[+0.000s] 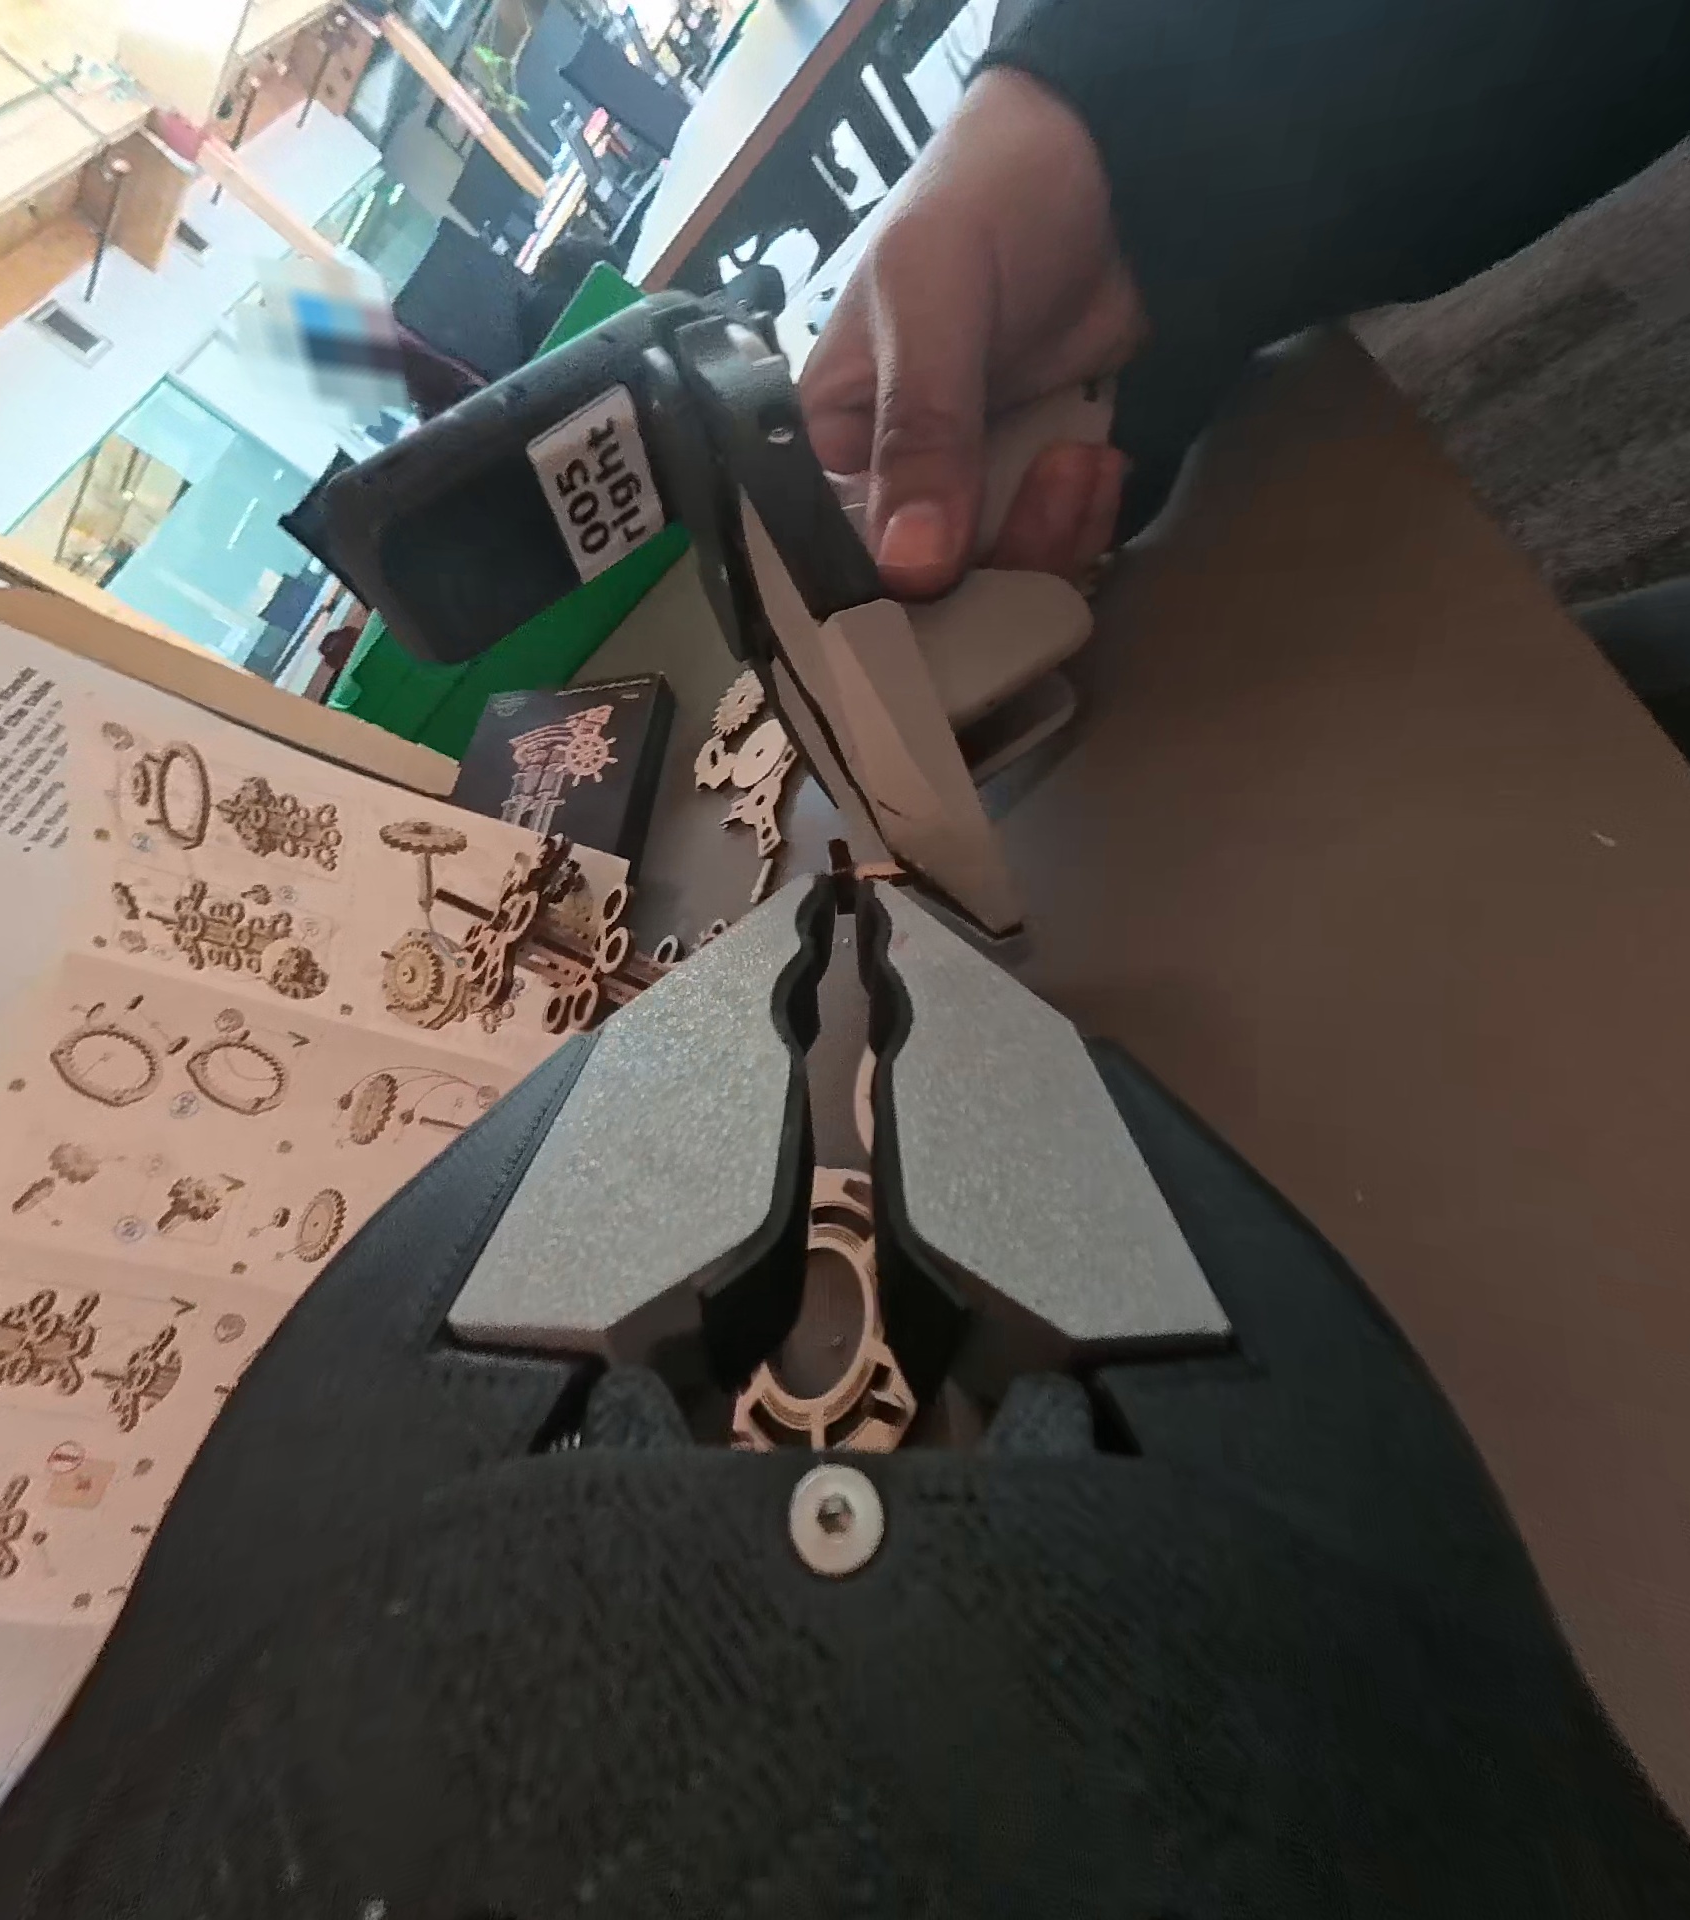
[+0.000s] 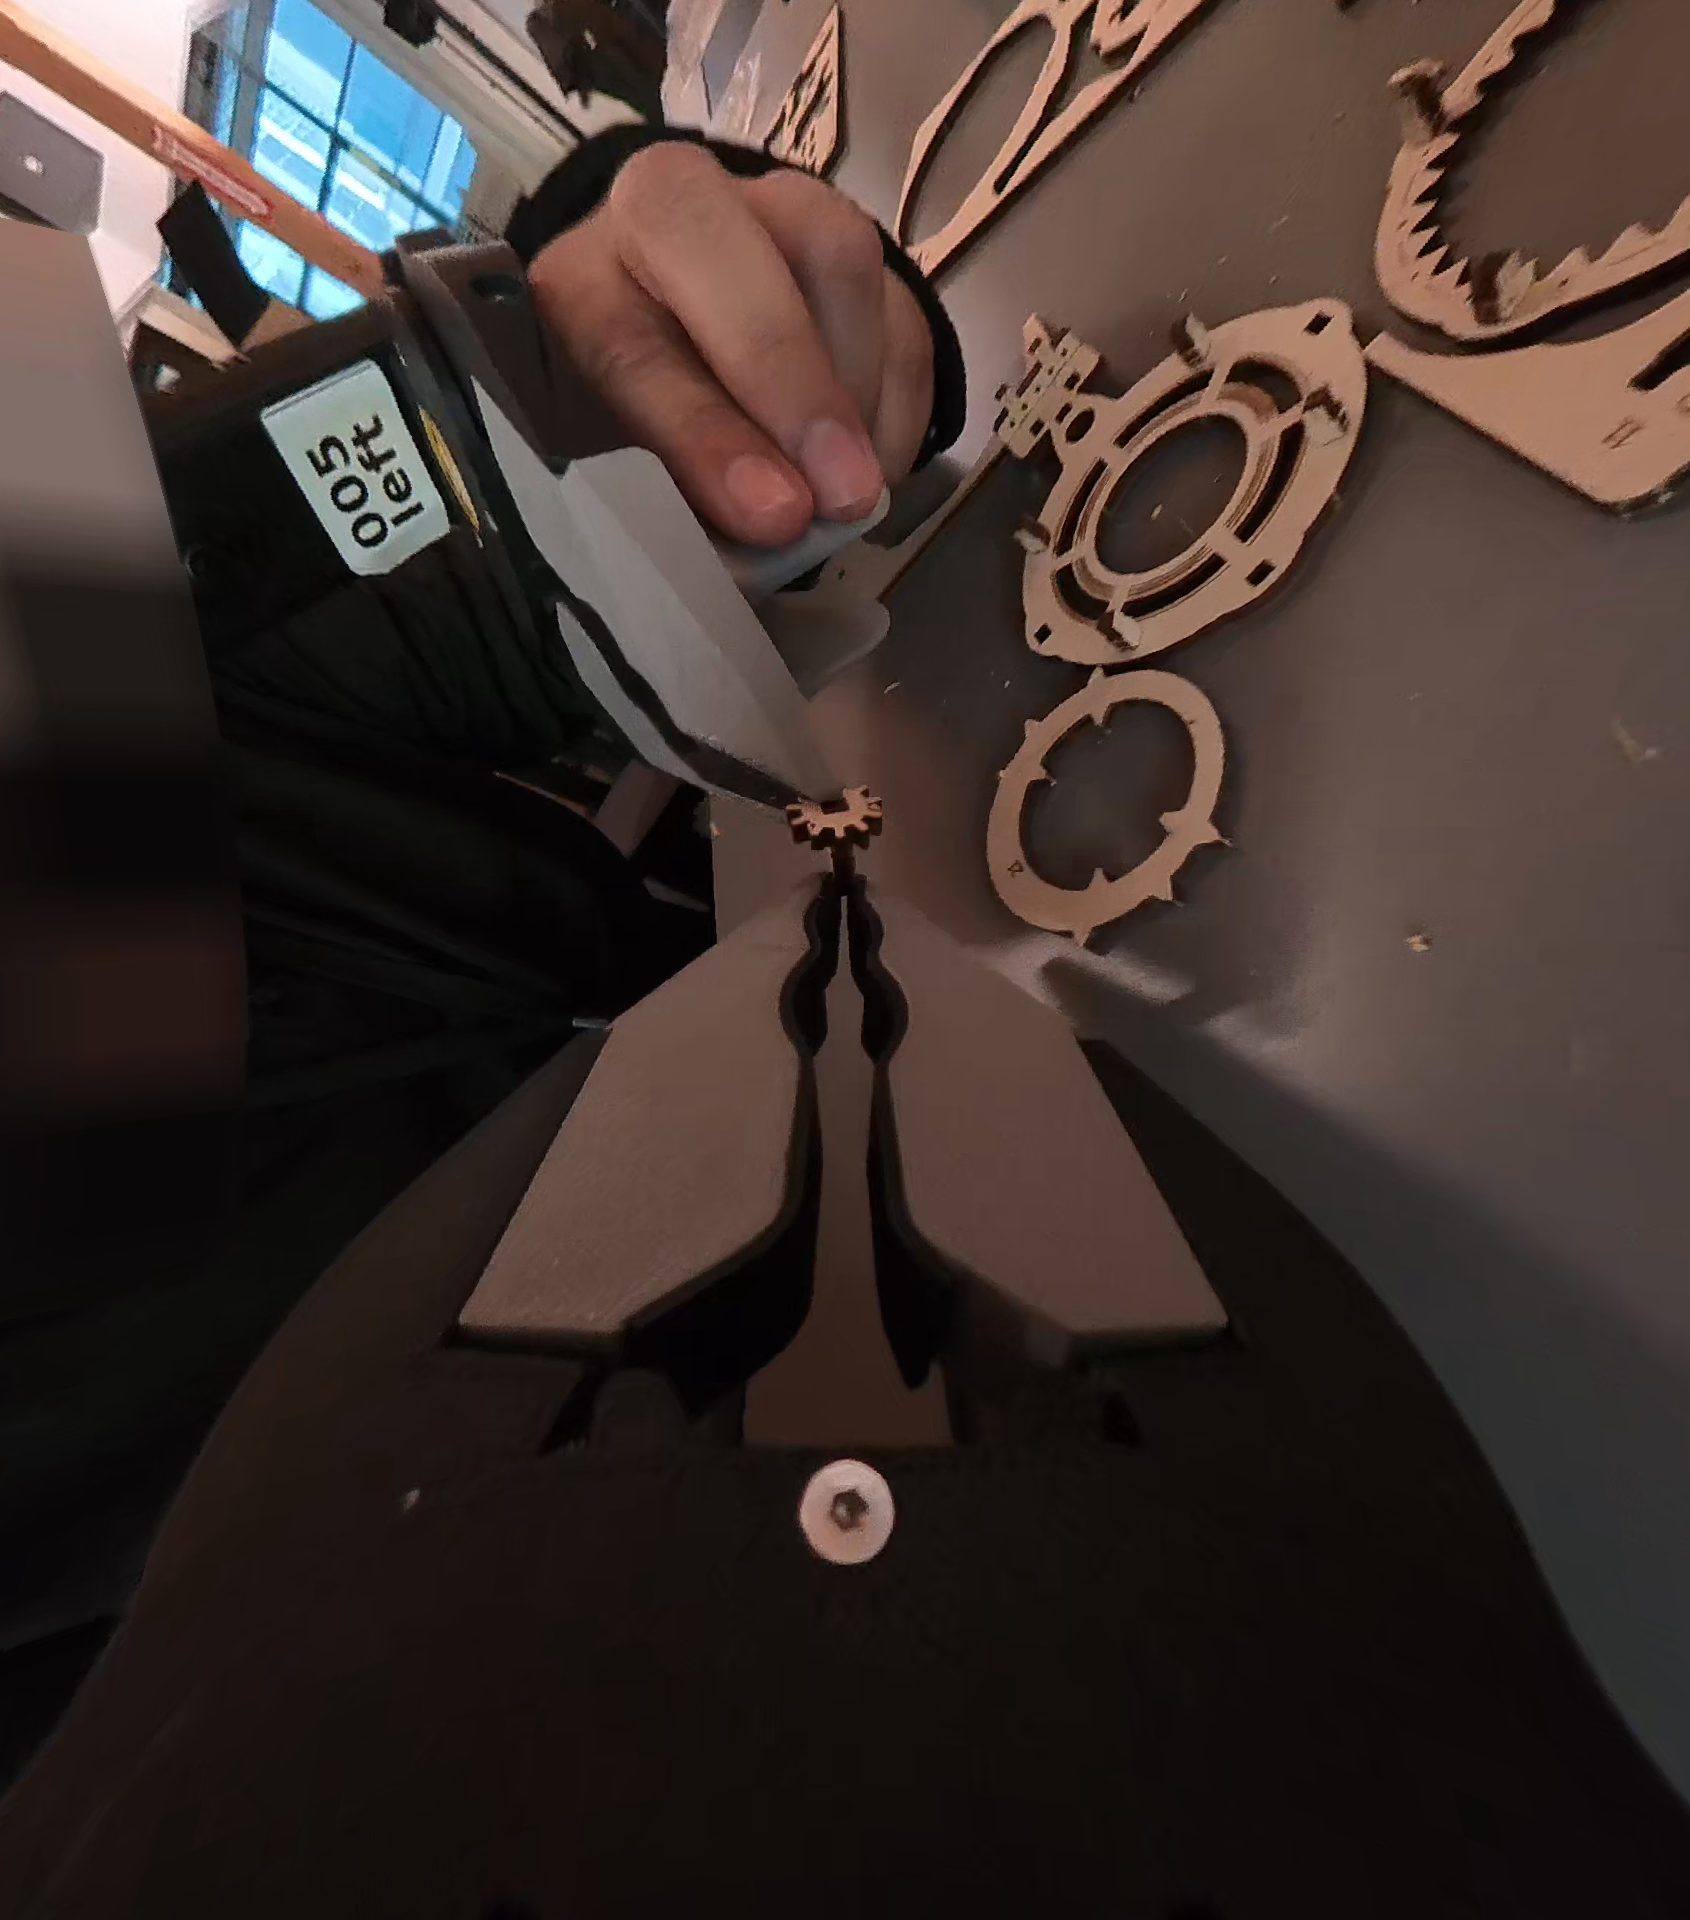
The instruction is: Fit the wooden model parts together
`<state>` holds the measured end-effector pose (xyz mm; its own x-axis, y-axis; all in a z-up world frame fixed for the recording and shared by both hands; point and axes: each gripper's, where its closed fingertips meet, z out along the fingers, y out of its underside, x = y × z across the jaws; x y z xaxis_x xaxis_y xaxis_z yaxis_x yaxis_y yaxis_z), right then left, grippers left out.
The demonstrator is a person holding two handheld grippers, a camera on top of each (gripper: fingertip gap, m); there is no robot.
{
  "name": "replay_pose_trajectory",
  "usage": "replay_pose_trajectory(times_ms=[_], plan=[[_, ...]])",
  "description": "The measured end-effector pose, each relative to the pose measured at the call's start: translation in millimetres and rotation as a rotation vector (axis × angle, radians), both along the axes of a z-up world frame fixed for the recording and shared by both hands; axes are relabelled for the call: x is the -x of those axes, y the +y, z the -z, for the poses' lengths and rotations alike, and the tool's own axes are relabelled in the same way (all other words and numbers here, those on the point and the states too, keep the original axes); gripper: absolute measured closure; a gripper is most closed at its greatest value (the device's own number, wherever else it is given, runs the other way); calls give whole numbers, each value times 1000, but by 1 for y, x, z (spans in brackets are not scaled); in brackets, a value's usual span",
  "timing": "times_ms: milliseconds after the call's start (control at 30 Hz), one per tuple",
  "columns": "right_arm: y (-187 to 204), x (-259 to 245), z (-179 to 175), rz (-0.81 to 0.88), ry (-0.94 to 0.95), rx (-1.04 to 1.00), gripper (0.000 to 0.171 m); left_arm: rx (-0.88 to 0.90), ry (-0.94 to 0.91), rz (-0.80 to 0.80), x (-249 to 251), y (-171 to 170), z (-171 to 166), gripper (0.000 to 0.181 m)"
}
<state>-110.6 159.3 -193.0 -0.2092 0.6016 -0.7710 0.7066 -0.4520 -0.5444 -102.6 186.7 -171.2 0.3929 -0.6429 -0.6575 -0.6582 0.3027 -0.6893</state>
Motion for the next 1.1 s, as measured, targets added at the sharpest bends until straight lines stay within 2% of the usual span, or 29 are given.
replay_pose_trajectory(times_ms=[33,200,333,433,467,500,533,600,700,867,1033,1100], plan=[[2,1,-2,13,13,6,171,1,-13,-14,1,2,-2,181],[5,2,1,25,19,-4,171,52,-44,-45,3,6,0,180],[7,2,6,35,-11,-88,171,107,-61,-52,4,7,3,181],[8,-3,18,31,-87,-180,171,67,-21,-84,5,10,4,181],[6,-13,34,-9,-175,-248,171,-26,-38,-200,21,25,-10,181],[-1,-13,34,-25,-154,-230,171,-70,-88,-277,41,35,-27,181],[-5,-13,34,-28,-146,-216,171,-20,-201,-288,54,37,-40,181],[4,-6,27,35,-97,-238,171,89,-378,-167,55,25,-52,181],[13,-2,13,65,-58,-260,171,81,-276,-167,46,24,-37,181],[13,1,2,83,7,-286,171,86,-219,-141,34,21,-24,181],[34,10,-33,239,148,-247,140,108,-231,-142,32,22,-20,181],[38,14,-37,279,186,-222,137,111,-246,-132,29,20,-22,181]])
